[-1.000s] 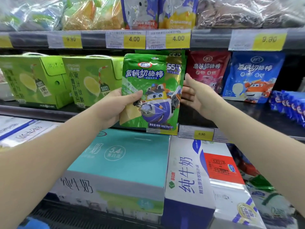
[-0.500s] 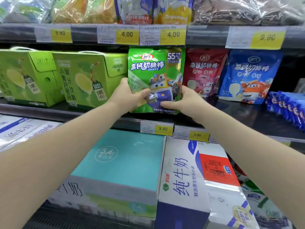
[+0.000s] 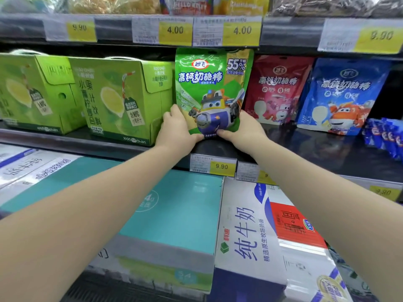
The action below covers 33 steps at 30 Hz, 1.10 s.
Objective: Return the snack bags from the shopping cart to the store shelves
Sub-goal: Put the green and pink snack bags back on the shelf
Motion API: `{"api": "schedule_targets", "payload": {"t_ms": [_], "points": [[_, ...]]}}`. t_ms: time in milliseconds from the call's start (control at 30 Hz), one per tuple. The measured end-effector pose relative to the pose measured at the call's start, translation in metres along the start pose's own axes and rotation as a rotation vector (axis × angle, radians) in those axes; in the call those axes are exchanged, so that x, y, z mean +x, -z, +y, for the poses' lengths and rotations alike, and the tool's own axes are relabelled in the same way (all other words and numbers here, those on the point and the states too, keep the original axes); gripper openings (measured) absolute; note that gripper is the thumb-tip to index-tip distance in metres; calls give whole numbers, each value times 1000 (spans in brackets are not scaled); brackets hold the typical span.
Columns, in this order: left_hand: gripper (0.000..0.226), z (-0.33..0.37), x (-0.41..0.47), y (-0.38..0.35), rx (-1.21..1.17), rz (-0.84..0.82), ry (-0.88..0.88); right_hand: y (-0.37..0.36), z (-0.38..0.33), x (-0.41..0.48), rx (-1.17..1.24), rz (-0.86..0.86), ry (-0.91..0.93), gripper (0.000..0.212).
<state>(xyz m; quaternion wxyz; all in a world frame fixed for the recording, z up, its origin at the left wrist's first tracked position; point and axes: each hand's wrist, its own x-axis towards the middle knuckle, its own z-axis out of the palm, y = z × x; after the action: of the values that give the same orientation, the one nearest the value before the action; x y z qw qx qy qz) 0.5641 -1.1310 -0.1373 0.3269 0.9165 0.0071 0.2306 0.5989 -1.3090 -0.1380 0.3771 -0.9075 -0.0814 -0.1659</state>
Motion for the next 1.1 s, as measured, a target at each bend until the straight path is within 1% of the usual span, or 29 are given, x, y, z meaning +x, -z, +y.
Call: {"api": "schedule_targets", "payload": {"t_ms": [67, 133, 200, 267, 500, 633, 733, 833, 967, 1100], "points": [[101, -1, 2, -3, 11, 12, 5, -2, 1, 3, -48, 17, -67, 52], [102, -3, 4, -7, 20, 17, 4, -1, 3, 4, 0, 27, -105, 42], [105, -5, 6, -8, 36, 7, 3, 2, 7, 6, 51, 59, -116, 33], [108, -8, 8, -9, 49, -5, 1, 3, 10, 7, 31, 95, -108, 25], [108, -8, 9, -7, 76, -65, -11, 3, 11, 6, -28, 131, -147, 23], [105, -8, 10, -7, 83, -75, 6, 5, 13, 6, -39, 91, -143, 13], [102, -8, 10, -7, 99, -94, 5, 6, 13, 5, -21, 36, -119, 12], [100, -7, 10, -7, 87, -102, 13, 7, 12, 4, -75, 38, -115, 11], [103, -5, 7, -5, 74, -87, 40, 5, 12, 5, -70, 29, -117, 9], [100, -4, 3, -4, 78, -67, 46, 6, 13, 4, -52, 18, -116, 15]]}}
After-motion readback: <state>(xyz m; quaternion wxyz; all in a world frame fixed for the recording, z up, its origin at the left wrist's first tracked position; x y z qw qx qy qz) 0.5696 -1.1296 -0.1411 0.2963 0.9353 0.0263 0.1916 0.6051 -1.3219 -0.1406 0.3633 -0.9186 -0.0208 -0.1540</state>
